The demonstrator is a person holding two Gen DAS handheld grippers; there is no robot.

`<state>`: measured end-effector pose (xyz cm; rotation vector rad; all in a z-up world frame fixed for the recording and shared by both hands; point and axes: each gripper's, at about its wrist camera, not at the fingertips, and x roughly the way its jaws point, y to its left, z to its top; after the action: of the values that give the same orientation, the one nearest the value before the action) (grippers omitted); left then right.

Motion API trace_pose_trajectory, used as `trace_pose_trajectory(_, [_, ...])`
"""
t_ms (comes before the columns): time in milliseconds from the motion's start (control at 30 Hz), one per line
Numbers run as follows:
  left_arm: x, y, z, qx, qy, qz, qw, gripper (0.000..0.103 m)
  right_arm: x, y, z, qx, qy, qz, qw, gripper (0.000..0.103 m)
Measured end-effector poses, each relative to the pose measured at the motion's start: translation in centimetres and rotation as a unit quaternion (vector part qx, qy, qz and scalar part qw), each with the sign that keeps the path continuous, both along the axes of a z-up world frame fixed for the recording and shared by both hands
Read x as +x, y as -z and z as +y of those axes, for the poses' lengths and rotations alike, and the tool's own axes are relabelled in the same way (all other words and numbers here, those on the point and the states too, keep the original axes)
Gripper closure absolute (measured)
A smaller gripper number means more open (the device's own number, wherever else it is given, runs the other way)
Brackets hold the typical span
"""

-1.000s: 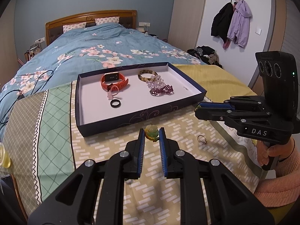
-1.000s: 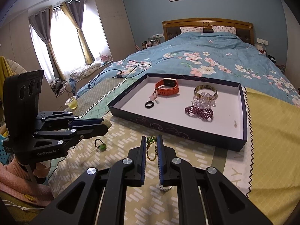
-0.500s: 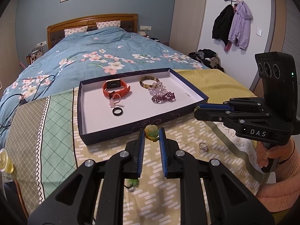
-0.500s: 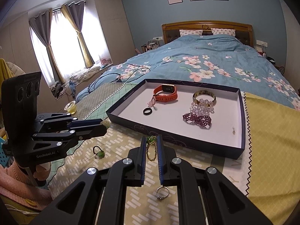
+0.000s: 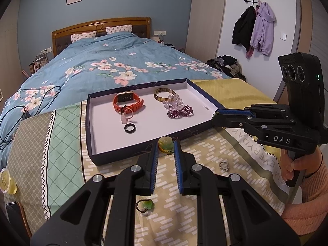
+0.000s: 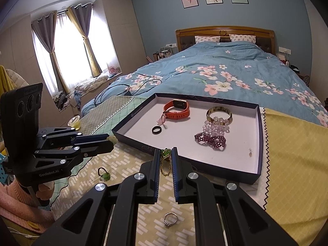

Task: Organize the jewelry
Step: 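Lift the bead charm with the left tool while the right tool lifts the gold chain toward the tray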

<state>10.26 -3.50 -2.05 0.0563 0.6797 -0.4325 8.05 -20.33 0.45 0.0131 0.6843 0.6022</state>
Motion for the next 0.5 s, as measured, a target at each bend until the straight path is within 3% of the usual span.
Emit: trace_pose_trajectory(500, [0.9,-0.8,0.0,0.002,-0.006,-0.011,0.9999,0.087,1.1,-0.7,-0.2,0.0,0.001,-0.005,1.0,0.094])
